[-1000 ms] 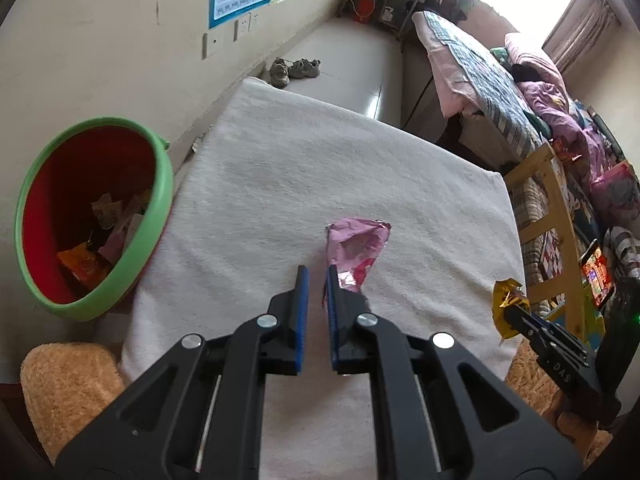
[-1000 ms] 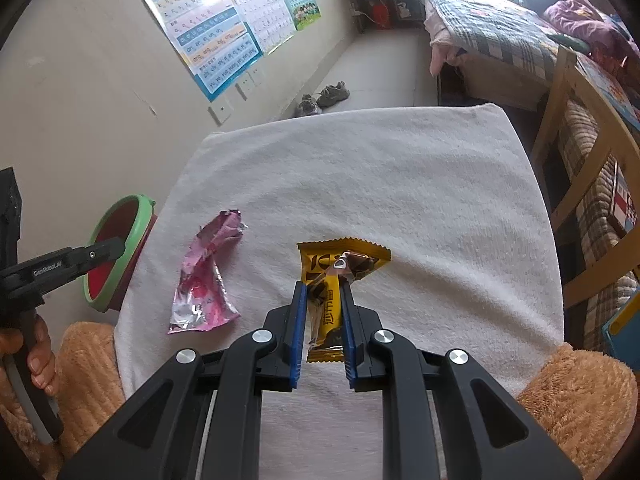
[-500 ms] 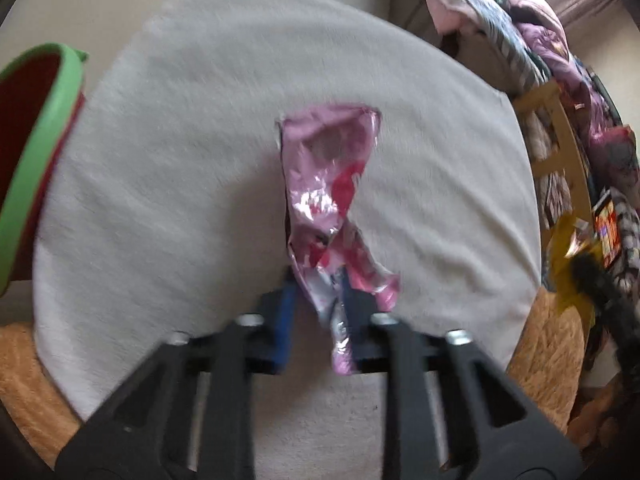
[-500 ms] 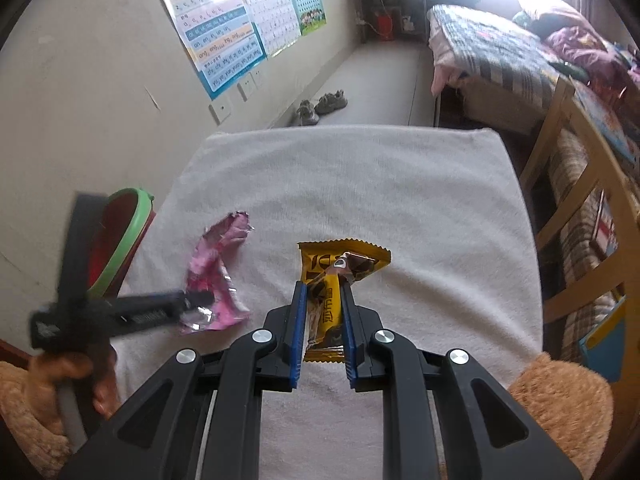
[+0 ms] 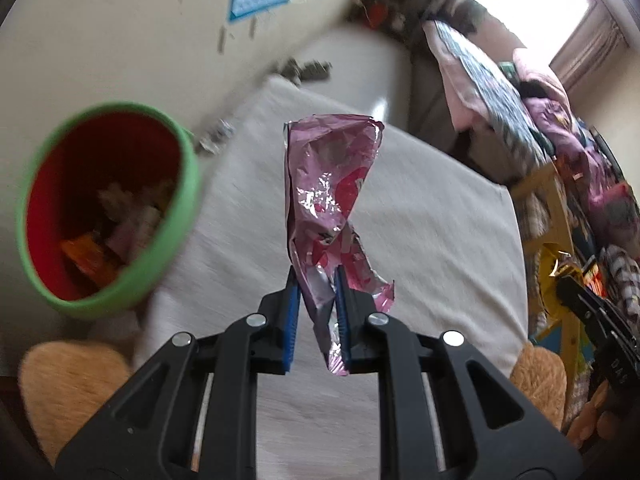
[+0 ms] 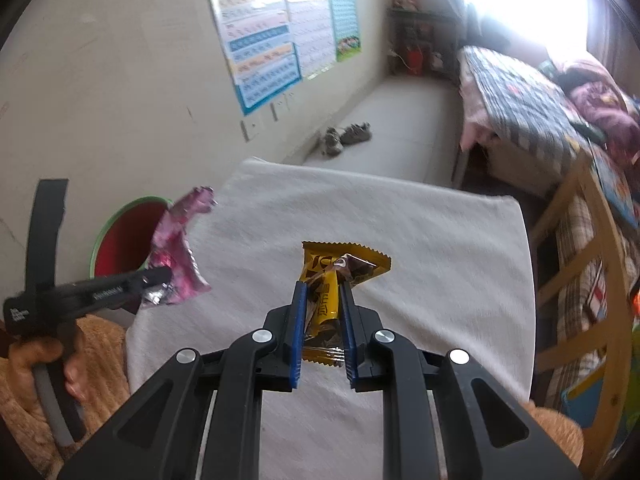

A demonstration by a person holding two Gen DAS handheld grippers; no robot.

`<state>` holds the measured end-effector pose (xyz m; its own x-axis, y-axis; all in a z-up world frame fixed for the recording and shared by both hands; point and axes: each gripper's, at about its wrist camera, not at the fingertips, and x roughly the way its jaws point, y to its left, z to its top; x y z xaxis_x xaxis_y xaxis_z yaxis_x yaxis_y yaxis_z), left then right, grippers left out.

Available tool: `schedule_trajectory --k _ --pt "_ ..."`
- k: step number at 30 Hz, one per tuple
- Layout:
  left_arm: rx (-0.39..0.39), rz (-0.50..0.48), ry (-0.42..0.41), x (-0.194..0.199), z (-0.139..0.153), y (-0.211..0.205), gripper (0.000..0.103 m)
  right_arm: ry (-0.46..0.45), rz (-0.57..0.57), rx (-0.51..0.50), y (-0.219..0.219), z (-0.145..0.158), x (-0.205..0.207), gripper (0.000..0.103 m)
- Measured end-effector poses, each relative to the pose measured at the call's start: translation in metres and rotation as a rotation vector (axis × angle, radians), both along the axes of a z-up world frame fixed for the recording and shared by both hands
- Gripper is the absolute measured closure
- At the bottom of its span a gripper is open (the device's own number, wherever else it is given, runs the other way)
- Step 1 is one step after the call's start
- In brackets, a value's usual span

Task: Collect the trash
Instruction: 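Carry both wrappers over the red bucket and open both grippers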

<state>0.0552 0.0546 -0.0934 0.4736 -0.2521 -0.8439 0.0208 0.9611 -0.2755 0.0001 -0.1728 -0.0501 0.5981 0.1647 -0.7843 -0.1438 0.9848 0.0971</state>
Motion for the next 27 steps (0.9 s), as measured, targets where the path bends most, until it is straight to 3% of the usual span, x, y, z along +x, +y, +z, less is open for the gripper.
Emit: schedule_trajectory --k 7,27 --pt "0.043 0.099 -0.065 -0.009 0.019 0.043 0.087 -0.009 0.07 -0.015 0.034 0.006 0.011 0.086" --pt "0.075 0.257 -0.048 -0.026 0.01 0.138 0.087 0.011 0.275 -0.091 0.135 -0.005 0.041 0.086"
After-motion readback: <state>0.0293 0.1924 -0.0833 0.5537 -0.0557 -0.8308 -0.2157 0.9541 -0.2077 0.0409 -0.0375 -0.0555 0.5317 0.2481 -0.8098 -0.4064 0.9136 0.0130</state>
